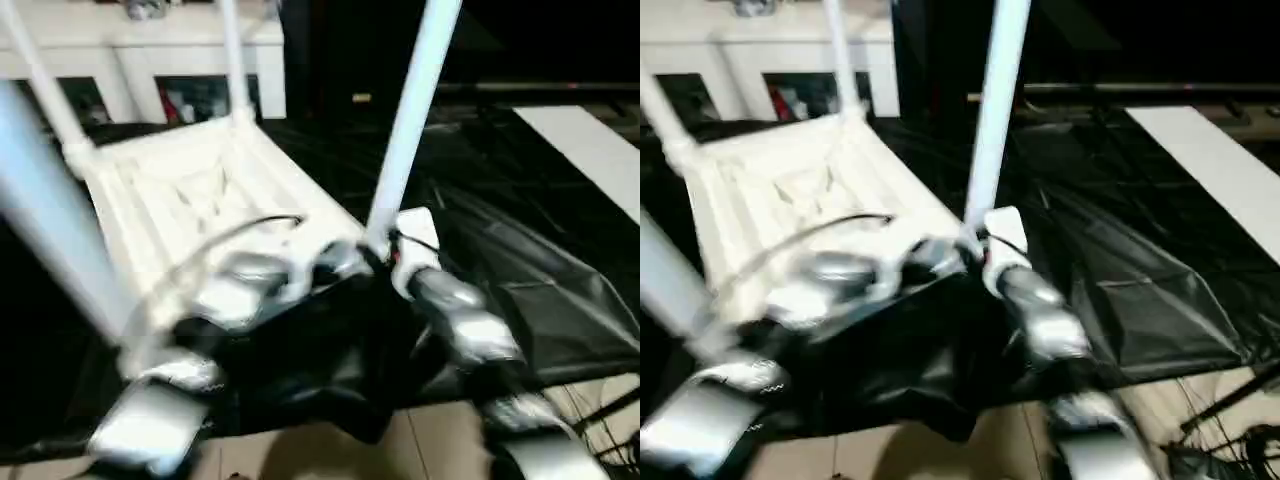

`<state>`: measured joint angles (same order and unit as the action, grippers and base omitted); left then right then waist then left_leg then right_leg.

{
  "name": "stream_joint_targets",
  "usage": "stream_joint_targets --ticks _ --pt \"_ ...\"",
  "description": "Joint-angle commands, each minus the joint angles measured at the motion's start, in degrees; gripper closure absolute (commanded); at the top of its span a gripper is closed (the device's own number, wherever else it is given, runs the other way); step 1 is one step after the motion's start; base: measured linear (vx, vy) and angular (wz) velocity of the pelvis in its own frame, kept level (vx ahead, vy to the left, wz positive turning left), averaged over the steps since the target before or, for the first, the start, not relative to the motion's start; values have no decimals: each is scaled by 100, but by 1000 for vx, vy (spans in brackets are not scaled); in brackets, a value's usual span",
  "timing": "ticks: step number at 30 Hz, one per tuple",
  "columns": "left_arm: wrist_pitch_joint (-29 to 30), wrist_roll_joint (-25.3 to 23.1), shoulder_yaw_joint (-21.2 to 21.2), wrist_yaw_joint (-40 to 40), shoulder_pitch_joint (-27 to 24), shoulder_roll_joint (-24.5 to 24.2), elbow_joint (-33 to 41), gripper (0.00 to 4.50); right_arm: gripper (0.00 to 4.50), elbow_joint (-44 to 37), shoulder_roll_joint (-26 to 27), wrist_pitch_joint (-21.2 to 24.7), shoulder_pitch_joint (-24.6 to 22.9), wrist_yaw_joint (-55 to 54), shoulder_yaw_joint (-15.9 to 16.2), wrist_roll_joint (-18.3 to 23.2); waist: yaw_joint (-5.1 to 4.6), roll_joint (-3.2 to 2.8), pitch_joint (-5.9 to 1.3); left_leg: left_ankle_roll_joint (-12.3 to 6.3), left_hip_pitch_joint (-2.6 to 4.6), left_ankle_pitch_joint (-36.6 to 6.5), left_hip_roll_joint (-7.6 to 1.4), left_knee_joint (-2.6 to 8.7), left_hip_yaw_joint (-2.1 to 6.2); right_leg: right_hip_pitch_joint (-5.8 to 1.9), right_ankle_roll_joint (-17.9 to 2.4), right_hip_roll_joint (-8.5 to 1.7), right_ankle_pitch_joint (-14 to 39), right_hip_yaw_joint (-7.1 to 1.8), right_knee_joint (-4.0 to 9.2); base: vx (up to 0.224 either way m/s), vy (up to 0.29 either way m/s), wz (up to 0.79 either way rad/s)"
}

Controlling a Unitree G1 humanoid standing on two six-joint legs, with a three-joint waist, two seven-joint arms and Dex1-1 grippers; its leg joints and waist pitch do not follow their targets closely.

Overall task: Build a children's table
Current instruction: Rotate leg to tighten

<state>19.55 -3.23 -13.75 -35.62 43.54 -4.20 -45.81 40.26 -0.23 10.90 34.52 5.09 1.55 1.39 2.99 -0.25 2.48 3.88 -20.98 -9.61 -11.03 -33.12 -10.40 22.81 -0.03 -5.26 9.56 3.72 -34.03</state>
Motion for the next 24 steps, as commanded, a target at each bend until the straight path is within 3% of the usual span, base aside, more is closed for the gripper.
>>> stream_joint_targets --ticks 1,2,4,5,9,12,14,17,18,21,23,24 --pt "-73 -53 -29 176 18 63 -126 450 184 317 211 145 -87 115 227 -42 -13 0 -326 23 59 -1975 -127 417 82 -199 -829 -262 2170 -192 519 0 0 0" --pt "-67 -67 -53 131 0 43 -98 450 184 275 234 110 -103 224 215 11 -9 -20 -329 2 64 -1956 -132 419 77 -193 -843 -257 2095 -195 520 0 0 0" --pt "-32 -88 -113 -39 -72 -68 15 450 129 30 230 -84 -197 587 170 165 -16 -23 -327 -12 53 -1987 -130 421 77 -199 -853 -262 2106 -192 520 0 0 0" --pt "-14 -90 -133 -108 -102 -120 57 450 129 -99 211 -142 -242 739 141 240 -9 -38 -333 -29 58 -1989 -133 421 76 -202 -856 -262 2068 -193 525 0 0 0" --pt "-78 -59 -198 -613 -231 -362 218 450 88 -535 -88 -273 -355 1313 144 375 -23 24 -342 -137 9 -1765 -147 427 78 -247 -947 -271 1806 -192 484 0 0 0" --pt "-138 80 -200 -1053 -357 -497 447 450 63 -716 -276 -274 -401 1612 145 481 -38 16 -347 -219 -1 -1588 -153 412 69 -247 -1059 -281 1678 -195 460 0 0 0" --pt "-332 114 -319 -1482 -515 -723 755 450 53 -974 -593 -161 -504 2162 318 510 -20 26 -346 -279 7 -1541 -165 403 62 -248 -1094 -281 1613 -201 452 0 0 0" --pt "-392 215 -411 -1981 -727 -1056 1161 450 43 -1129 -1276 -279 -647 2802 754 22 7 -3 -352 -276 28 -1392 -187 393 43 -234 -1217 -261 1273 -208 407 0 0 0" --pt "-398 243 -412 -2055 -750 -1096 1207 450 43 -1156 -1348 -289 -665 2924 756 26 14 47 -346 -274 19 -1386 -180 390 28 -236 -1238 -260 1269 -213 407 0 0 0" --pt "-648 383 -469 -2598 -896 -1344 1464 450 43 -1400 -1690 -279 -782 3643 751 177 58 39 -332 -287 21 -1479 -184 395 32 -246 -1205 -276 1404 -222 413 0 0 0" --pt "-708 575 -528 -3264 -1044 -1652 1788 450 43 -1809 -2092 -266 -955 4574 929 410 82 52 -337 -321 18 -1468 -202 406 47 -264 -1174 -288 1404 -220 399 0 0 0" --pt "-708 575 -528 -3264 -1044 -1652 1788 450 43 -1809 -2092 -266 -955 4574 929 410 80 40 -329 -343 29 -1464 -215 403 38 -237 -1196 -275 1357 -228 390 0 0 0"
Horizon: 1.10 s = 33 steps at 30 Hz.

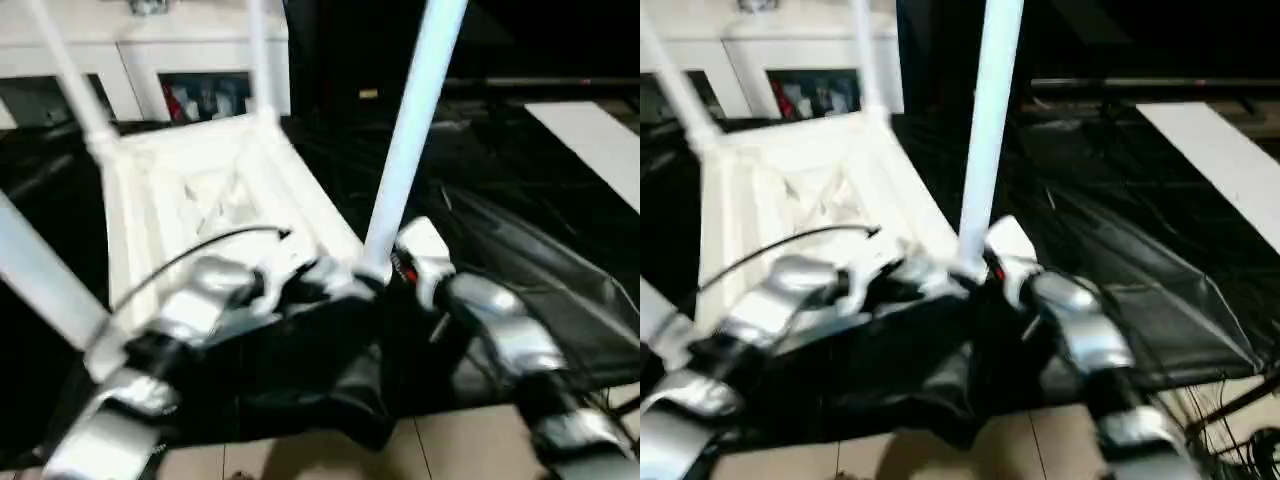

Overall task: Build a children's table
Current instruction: Rotate leg to tighten

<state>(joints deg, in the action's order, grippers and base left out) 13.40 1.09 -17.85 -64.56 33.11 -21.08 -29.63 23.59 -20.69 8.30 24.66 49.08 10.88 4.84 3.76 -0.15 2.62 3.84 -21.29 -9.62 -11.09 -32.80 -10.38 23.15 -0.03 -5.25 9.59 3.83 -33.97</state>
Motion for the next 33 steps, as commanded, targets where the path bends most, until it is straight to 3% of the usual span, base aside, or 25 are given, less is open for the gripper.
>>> stream_joint_targets --ticks 1,4,12,25,33 --pt "7 241 -99 -637 -59 -83 324 450 43 -313 -218 7 -40 548 106 159 3 30 -339 -333 63 -1487 -206 375 31 -262 -1209 -273 1369 -238 390 0 0 0" --pt "60 278 -135 -901 -89 -284 467 450 43 -448 -403 -55 -78 911 275 248 26 13 -332 -271 88 -1543 -215 380 27 -245 -1270 -267 1399 -244 383 0 0 0" --pt "36 264 -180 -1074 -73 -424 527 450 43 -551 -315 29 -45 1138 246 314 104 25 -344 -196 89 -1422 -209 370 28 -256 -1287 -278 1289 -245 360 0 0 0" --pt "132 245 -204 -1024 -19 -321 541 450 164 -502 -319 89 -88 1316 337 341 127 43 -361 -252 76 -1213 -197 345 28 -282 -1330 -276 1072 -236 326 0 0 0" --pt "165 202 -207 -970 -48 -323 493 450 205 -463 -284 71 -158 1202 400 264 121 36 -356 -231 76 -1253 -194 344 30 -285 -1318 -274 1113 -237 330 0 0 0"
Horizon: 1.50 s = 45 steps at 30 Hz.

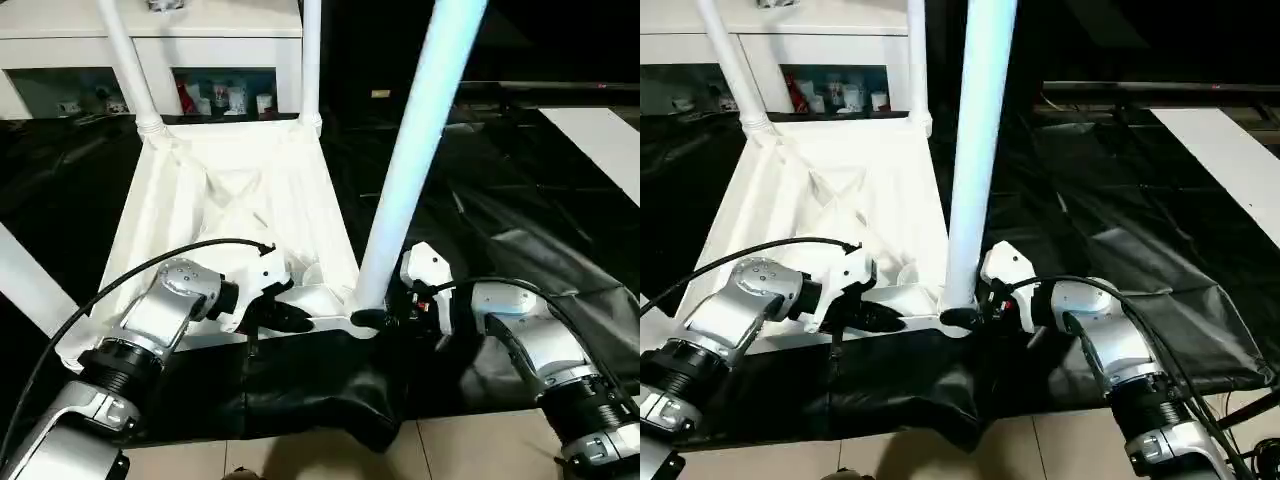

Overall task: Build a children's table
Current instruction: Rotate leg to tighten

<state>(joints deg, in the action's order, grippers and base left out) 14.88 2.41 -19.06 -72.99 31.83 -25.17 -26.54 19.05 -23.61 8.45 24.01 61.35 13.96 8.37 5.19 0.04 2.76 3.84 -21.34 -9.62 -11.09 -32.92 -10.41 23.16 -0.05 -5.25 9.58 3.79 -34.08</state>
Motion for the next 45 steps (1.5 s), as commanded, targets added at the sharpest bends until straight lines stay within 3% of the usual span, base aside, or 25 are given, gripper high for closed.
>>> stream_joint_targets --ticks 1,4,7,11,12,15,16,18,21,23,24,26,27,31,33,37,40,45 --pt "28 60 -76 -80 84 105 167 450 206 11 31 60 -105 -79 81 -99 -23 19 -370 -229 82 -1256 -192 355 31 -287 -1310 -274 1124 -233 342 0 0 0" --pt "110 -1 -4 266 133 252 35 450 227 183 214 88 -153 -497 -17 -169 -40 31 -352 -177 87 -1400 -191 366 31 -272 -1242 -278 1396 -237 375 0 0 0" --pt "250 -193 141 1163 295 611 -350 450 234 501 751 284 -212 -1493 -321 -144 -67 49 -316 -28 104 -1760 -172 394 54 -252 -1012 -296 2206 -222 465 0 0 0" --pt "439 -264 290 1799 446 868 -621 450 245 711 1116 384 -167 -2174 -457 -190 -125 49 -308 72 118 -1999 -162 411 79 -217 -797 -298 2673 -211 530 -14 1 -1" --pt "644 -305 436 2366 617 1104 -878 450 247 1071 1487 427 10 -3031 -637 -271 -155 41 -301 87 127 -2033 -151 407 75 -186 -764 -290 2762 -213 542 0 0 0" --pt "756 -331 557 2866 777 1315 -1118 450 249 1462 1802 425 225 -3817 -821 -337 -231 30 -293 140 123 -2187 -130 407 114 -183 -636 -297 3133 -173 596 0 0 0" --pt "774 -342 596 3035 829 1377 -1198 450 249 1592 1901 423 301 -4050 -881 -350 -231 1 -289 142 133 -2229 -120 403 119 -164 -625 -296 3150 -168 602 0 0 0" --pt "686 -381 722 3576 1033 1619 -1586 450 251 2157 2294 413 664 -5085 -1249 -333 -275 -1 -283 152 132 -2382 -110 410 132 -150 -590 -286 3186 -154 628 0 0 0" --pt "504 -467 679 3706 1135 1689 -1801 450 251 2427 2495 343 888 -5417 -1314 -354 -322 -19 -285 161 135 -2479 -101 418 155 -148 -564 -282 3169 -137 639 0 0 0" --pt "435 -539 583 3638 1128 1666 -1773 450 251 2415 2539 237 936 -5217 -1228 -358 -327 -15 -304 97 106 -2396 -121 440 144 -176 -637 -270 2720 -157 608 0 0 0" --pt "441 -550 533 3520 1073 1633 -1648 450 251 2308 2538 115 920 -4901 -1159 -318 -311 27 -320 46 95 -2308 -134 442 134 -198 -710 -280 2507 -167 581 0 0 0" --pt "425 -567 495 3430 1036 1590 -1558 450 251 2222 2517 66 890 -4763 -1148 -293 -298 12 -316 -2 87 -2170 -140 440 114 -201 -825 -281 2259 -187 552 0 0 0" --pt "370 -601 413 3277 980 1507 -1436 450 195 2066 2487 -1 840 -4549 -1199 -217 -292 29 -323 -39 81 -2089 -143 438 101 -216 -880 -281 2147 -192 545 0 0 0" --pt "257 -600 344 3044 869 1392 -1251 450 164 1761 2282 4 737 -4136 -1113 -203 -280 23 -345 -145 40 -1747 -150 427 91 -270 -992 -284 1739 -201 484 0 0 0" --pt "186 -536 278 2720 720 1238 -1043 450 145 1317 1908 195 568 -3626 -1108 -51 -269 74 -371 -240 45 -1466 -154 394 61 -282 -1112 -283 1438 -210 449 0 0 0" --pt "96 -424 192 2198 512 987 -691 450 112 836 1290 404 342 -2864 -963 49 -224 51 -391 -350 36 -1128 -164 363 55 -311 -1243 -278 1047 -210 386 13 -4 0" --pt "182 -263 102 1617 299 727 -253 450 112 437 635 457 96 -1846 -687 64 -200 17 -390 -420 48 -1013 -186 346 41 -308 -1352 -268 738 -218 352 0 0 0" --pt "-45 -81 -115 810 70 385 194 450 112 213 248 302 -69 -1164 -449 -125 -177 3 -372 -362 57 -1274 -184 361 41 -300 -1369 -271 1032 -212 385 0 0 0"
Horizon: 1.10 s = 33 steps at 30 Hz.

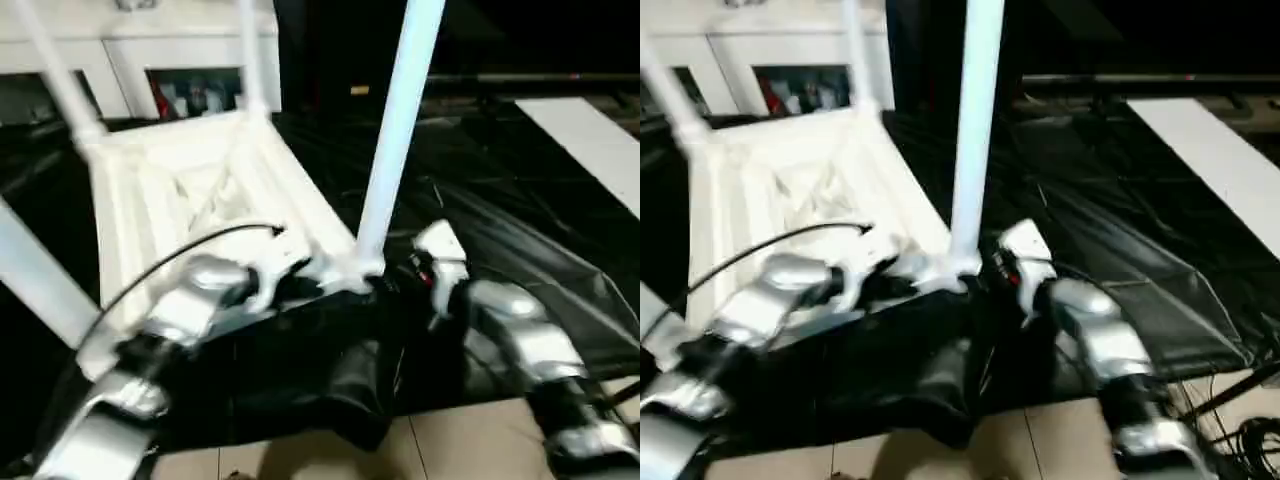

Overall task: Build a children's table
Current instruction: Rotate leg to tighten

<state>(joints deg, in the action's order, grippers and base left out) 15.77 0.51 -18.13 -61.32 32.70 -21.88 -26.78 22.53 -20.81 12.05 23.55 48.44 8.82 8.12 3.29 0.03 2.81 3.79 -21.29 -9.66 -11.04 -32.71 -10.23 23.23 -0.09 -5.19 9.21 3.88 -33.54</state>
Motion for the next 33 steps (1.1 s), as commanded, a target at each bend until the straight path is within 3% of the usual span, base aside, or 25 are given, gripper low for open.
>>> stream_joint_targets --ticks 1,5,8,22,24,33 --pt "-110 283 -267 -765 -139 -90 500 450 112 -195 -110 -144 -65 286 146 -112 12 -77 -367 -253 71 -1446 -201 356 33 -297 -1370 -278 1184 -224 340 0 0 0" --pt "-42 349 -291 -991 -206 -181 660 450 112 -455 -154 -89 -132 450 247 50 11 -95 -356 -143 107 -1656 -204 379 33 -273 -1384 -245 1196 -228 348 0 0 0" --pt "-24 315 -295 -1042 -194 -209 654 450 112 -637 -162 -25 -177 641 326 184 30 -104 -371 -127 100 -1579 -205 369 39 -294 -1425 -253 1041 -232 323 0 0 0" --pt "-59 260 -325 -1139 -124 -241 518 450 112 -440 -198 -156 -148 958 446 61 131 -105 -382 -116 97 -1451 -191 345 31 -308 -1432 -255 929 -232 297 0 0 0" --pt "-60 259 -322 -1139 -121 -241 509 450 146 -432 -195 -155 -145 958 443 56 135 -87 -383 -136 93 -1409 -189 341 32 -310 -1414 -257 946 -232 292 0 0 0" --pt "-49 241 -272 -1099 -101 -265 449 450 180 -232 -162 -242 -76 1027 476 -25 142 -60 -370 -119 90 -1519 -190 344 36 -292 -1328 -266 1284 -235 314 0 0 0"
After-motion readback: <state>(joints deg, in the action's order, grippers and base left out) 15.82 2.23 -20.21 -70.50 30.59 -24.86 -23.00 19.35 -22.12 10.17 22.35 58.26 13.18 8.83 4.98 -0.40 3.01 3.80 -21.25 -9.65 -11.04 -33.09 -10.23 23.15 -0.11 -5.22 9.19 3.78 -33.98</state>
